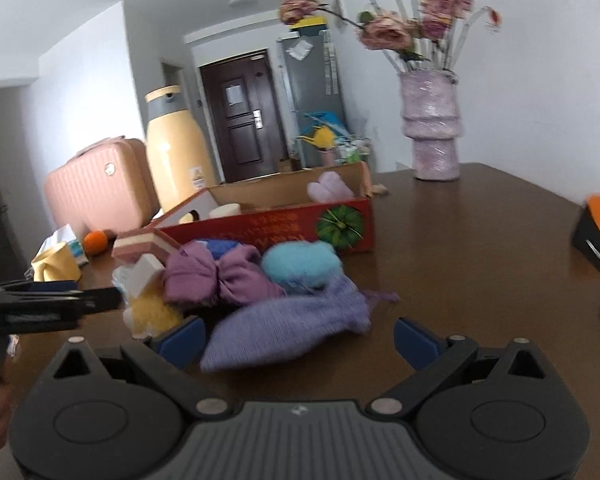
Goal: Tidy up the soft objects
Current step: 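Grasp the white wedge sponge with the left tool while the right tool grasps the mauve scrunchie, then carry the wedge sponge into the box with the left tool while the right tool drops the scrunchie there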
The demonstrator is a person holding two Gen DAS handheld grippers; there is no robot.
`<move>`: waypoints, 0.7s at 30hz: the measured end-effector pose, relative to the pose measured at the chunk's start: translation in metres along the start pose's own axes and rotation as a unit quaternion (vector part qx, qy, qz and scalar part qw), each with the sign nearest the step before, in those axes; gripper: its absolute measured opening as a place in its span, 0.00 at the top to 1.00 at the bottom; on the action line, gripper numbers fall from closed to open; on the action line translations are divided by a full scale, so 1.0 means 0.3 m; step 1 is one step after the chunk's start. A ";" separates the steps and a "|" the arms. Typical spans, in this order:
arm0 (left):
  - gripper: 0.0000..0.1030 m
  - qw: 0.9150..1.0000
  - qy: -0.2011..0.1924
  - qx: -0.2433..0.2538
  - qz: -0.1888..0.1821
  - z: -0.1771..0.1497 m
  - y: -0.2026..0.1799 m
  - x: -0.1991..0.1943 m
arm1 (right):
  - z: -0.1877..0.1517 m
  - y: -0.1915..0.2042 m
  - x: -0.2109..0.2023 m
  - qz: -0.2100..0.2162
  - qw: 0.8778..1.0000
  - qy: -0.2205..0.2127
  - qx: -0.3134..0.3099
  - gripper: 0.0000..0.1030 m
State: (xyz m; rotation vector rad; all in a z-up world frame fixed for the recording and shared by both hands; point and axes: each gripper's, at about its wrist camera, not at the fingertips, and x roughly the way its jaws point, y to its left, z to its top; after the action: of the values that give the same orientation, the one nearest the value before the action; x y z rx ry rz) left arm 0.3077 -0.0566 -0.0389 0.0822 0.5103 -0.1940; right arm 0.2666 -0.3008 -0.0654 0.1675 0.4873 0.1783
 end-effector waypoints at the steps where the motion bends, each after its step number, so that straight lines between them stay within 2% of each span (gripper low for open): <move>1: 0.34 1.000 0.006 0.000 -0.006 0.008 -0.004 0.027 | 0.015 0.011 0.019 0.003 1.000 0.000 -0.011 0.06; 3: 0.40 1.000 0.016 0.001 -0.016 0.023 -0.013 0.079 | 0.045 0.029 0.054 0.008 0.999 0.001 -0.031 0.07; 7: 0.47 0.999 0.020 0.008 -0.027 0.041 -0.024 0.142 | 0.094 0.072 0.136 0.035 0.997 0.015 -0.072 0.10; 9: 0.68 0.999 0.015 0.010 -0.031 0.045 -0.021 0.153 | 0.107 0.100 0.183 0.052 0.994 0.027 -0.097 0.10; 11: 0.79 0.999 0.013 0.009 -0.032 0.049 -0.013 0.156 | 0.116 0.131 0.235 0.069 0.989 0.040 -0.124 0.15; 13: 0.80 0.999 0.012 -0.001 -0.039 0.055 0.012 0.150 | 0.124 0.156 0.280 0.081 0.984 0.055 -0.147 0.19; 16: 0.81 0.997 0.012 -0.031 -0.066 0.061 0.064 0.133 | 0.146 0.192 0.358 0.091 0.976 0.081 -0.181 0.20; 19: 0.81 0.997 0.009 -0.045 -0.056 0.067 0.095 0.128 | 0.157 0.219 0.413 0.090 0.970 0.095 -0.206 0.19; 21: 0.81 0.997 0.008 -0.054 -0.055 0.069 0.116 0.126 | 0.162 0.221 0.448 0.095 0.969 0.111 -0.200 0.20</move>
State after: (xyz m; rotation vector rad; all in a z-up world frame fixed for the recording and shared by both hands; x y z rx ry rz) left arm 0.3571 -0.0315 -0.0385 -0.0498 0.5404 -0.2723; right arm 0.3979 -0.2138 -0.0701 -0.2035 0.6471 0.4821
